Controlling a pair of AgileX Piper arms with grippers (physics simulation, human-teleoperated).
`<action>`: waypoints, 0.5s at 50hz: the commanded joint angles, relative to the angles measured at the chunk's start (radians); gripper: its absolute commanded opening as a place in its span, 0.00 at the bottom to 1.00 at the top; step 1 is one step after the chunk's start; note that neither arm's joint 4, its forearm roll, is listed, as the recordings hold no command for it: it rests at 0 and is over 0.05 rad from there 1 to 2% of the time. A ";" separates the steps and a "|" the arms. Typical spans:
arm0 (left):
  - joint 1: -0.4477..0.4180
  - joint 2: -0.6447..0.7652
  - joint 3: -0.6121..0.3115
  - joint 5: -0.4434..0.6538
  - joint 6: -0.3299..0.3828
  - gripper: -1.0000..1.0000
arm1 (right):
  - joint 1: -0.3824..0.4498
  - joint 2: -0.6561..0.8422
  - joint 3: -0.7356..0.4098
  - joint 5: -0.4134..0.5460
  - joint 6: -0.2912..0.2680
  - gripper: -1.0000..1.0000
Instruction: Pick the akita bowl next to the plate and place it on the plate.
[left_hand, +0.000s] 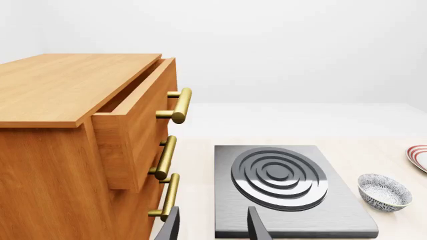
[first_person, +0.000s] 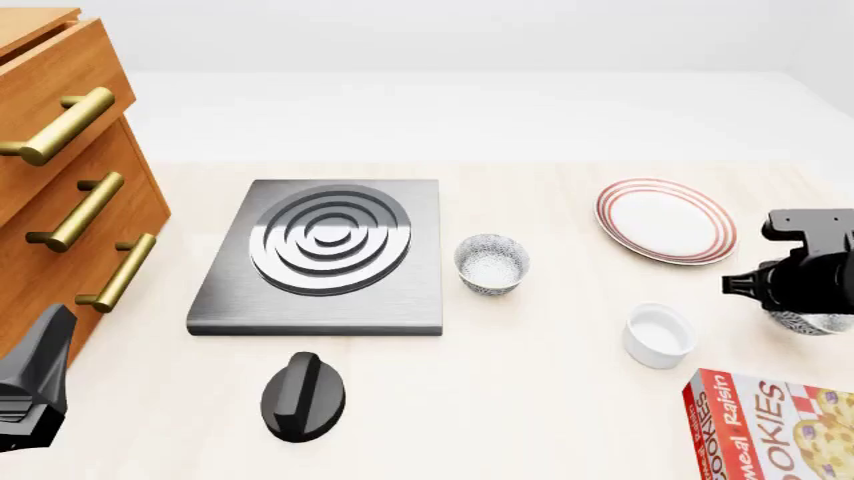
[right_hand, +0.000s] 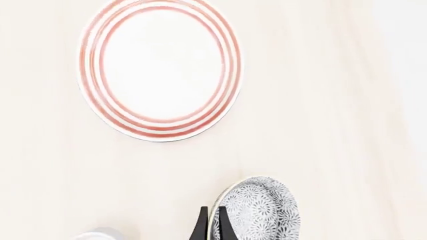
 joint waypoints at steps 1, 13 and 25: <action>0.000 0.000 0.000 0.000 0.000 1.00 | 0.024 -0.113 -0.021 0.100 -0.015 0.00; 0.000 0.000 0.000 0.000 0.000 1.00 | 0.001 -0.209 -0.100 0.232 -0.069 0.00; 0.000 0.000 0.000 0.000 0.000 1.00 | 0.025 -0.247 -0.174 0.310 -0.093 0.00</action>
